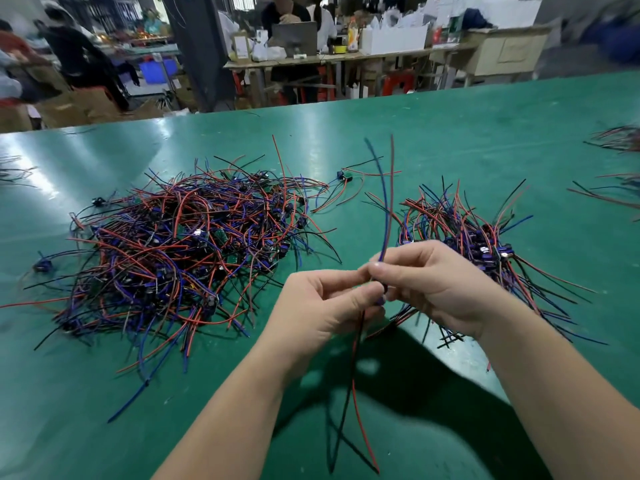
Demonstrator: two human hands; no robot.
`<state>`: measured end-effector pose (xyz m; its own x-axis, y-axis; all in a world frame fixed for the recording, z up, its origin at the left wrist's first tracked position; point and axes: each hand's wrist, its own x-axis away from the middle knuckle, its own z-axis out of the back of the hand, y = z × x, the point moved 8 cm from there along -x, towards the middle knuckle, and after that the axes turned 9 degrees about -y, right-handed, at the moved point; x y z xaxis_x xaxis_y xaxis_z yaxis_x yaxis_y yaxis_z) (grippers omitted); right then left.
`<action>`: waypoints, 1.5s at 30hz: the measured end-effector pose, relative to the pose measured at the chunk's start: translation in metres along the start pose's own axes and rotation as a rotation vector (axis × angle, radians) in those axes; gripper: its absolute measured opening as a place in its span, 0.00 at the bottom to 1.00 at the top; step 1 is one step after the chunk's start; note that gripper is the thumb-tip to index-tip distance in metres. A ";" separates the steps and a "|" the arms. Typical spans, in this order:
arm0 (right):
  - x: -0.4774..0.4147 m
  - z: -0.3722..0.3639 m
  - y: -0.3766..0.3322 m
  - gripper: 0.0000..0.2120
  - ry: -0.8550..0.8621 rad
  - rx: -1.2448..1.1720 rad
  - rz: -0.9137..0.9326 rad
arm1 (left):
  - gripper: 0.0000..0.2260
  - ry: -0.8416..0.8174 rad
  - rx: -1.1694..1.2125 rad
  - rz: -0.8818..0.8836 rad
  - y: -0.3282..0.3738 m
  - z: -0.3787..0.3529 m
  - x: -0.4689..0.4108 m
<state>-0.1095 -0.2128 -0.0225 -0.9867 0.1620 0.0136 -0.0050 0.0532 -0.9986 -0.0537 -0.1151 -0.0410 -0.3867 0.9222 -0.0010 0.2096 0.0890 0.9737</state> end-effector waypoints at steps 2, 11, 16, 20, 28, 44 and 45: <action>-0.002 -0.005 0.003 0.08 0.021 0.082 0.000 | 0.08 -0.012 -0.009 0.021 -0.002 -0.001 0.000; 0.015 0.065 -0.006 0.06 0.542 -0.336 0.121 | 0.04 -0.289 -0.109 0.277 -0.025 -0.019 0.012; 0.012 0.068 0.001 0.08 0.554 -0.510 0.130 | 0.07 -0.304 0.009 0.251 -0.019 -0.016 0.013; 0.005 0.061 0.006 0.06 0.476 -0.480 0.069 | 0.08 -0.137 0.230 0.128 -0.001 0.002 0.002; -0.005 -0.012 0.005 0.18 -0.094 0.038 0.043 | 0.19 0.023 0.535 -0.004 0.005 0.016 -0.004; -0.007 -0.003 0.002 0.07 0.136 -0.501 0.127 | 0.09 0.215 0.445 -0.106 -0.003 0.012 -0.002; -0.008 -0.003 0.003 0.06 0.147 -0.490 0.116 | 0.08 0.206 0.400 -0.131 -0.002 0.011 -0.003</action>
<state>-0.1015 -0.2106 -0.0258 -0.9429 0.3287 -0.0535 0.2141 0.4754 -0.8533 -0.0434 -0.1137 -0.0454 -0.5943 0.8035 -0.0333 0.4617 0.3748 0.8040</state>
